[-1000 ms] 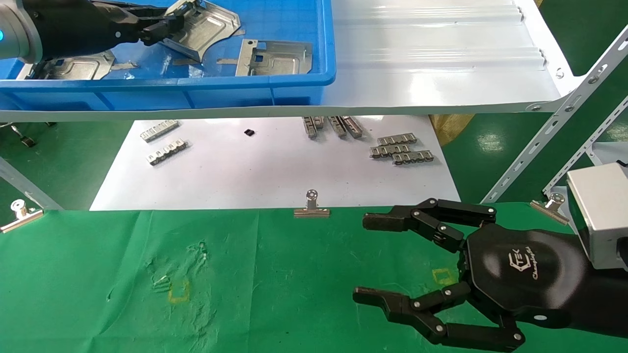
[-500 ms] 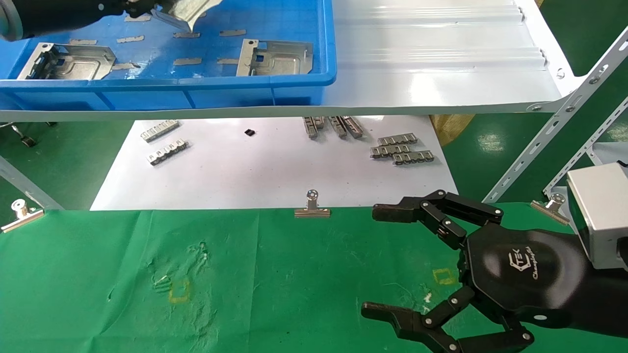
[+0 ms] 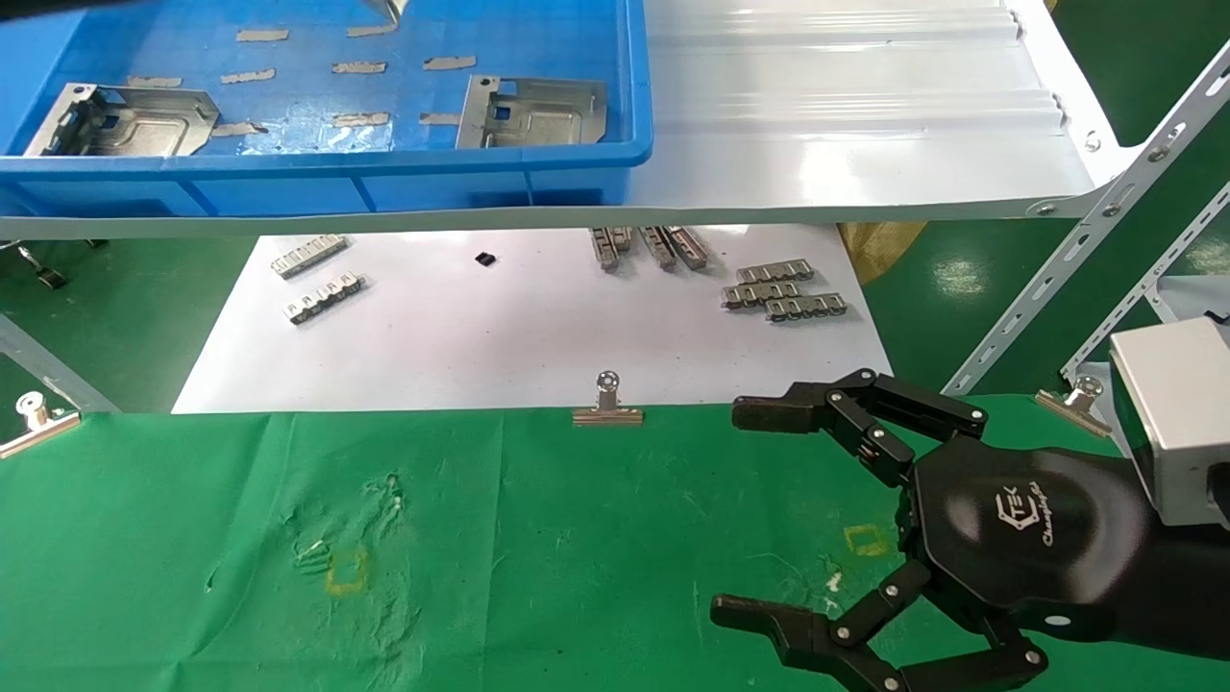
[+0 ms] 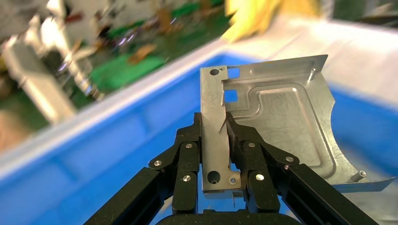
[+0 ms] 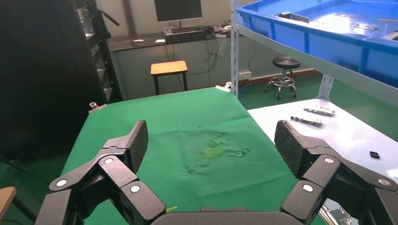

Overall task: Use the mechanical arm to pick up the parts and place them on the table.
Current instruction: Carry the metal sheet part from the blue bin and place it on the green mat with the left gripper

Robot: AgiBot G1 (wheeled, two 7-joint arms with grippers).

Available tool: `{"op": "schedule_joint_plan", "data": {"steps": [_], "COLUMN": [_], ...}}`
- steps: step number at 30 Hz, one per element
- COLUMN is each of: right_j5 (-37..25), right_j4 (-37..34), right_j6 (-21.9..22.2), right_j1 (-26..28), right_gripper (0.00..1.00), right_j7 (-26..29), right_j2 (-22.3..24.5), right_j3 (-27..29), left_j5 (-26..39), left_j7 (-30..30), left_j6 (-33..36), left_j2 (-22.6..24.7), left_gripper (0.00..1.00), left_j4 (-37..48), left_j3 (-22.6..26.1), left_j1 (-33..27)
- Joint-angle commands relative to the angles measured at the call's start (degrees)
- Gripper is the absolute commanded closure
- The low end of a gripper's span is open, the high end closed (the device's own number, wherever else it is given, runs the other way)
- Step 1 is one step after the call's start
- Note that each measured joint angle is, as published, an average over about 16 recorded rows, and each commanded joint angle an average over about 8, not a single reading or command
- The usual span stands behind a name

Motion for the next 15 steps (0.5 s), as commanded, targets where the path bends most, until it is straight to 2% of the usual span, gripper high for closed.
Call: {"op": "schedule_joint_plan", "data": {"steps": [1, 7, 11, 15], "right_j5": [0.0, 0.0, 0.0, 0.0], "right_j4": [0.0, 0.0, 0.0, 0.0], "right_j6": [0.0, 0.0, 0.0, 0.0], "right_j1": [0.0, 0.0, 0.0, 0.0], "right_gripper": [0.00, 0.00, 0.00, 0.00], "right_j7": [0.0, 0.0, 0.0, 0.0], "right_j2": [0.0, 0.0, 0.0, 0.0], "right_j3": [0.0, 0.0, 0.0, 0.0], "left_j5": [-0.4, 0.4, -0.6, -7.2], "left_j7": [0.2, 2.0, 3.4, 3.5], "left_j6": [3.9, 17.5, 20.1, 20.4], "left_j2": [-1.2, -4.0, -6.1, -11.0], "left_gripper": [1.00, 1.00, 1.00, 1.00], "left_j4": [-0.4, -4.1, -10.7, -23.2], "left_j3": [-0.2, 1.5, 4.4, 9.2], "left_j1": [-0.6, -1.6, 0.9, 6.9]}}
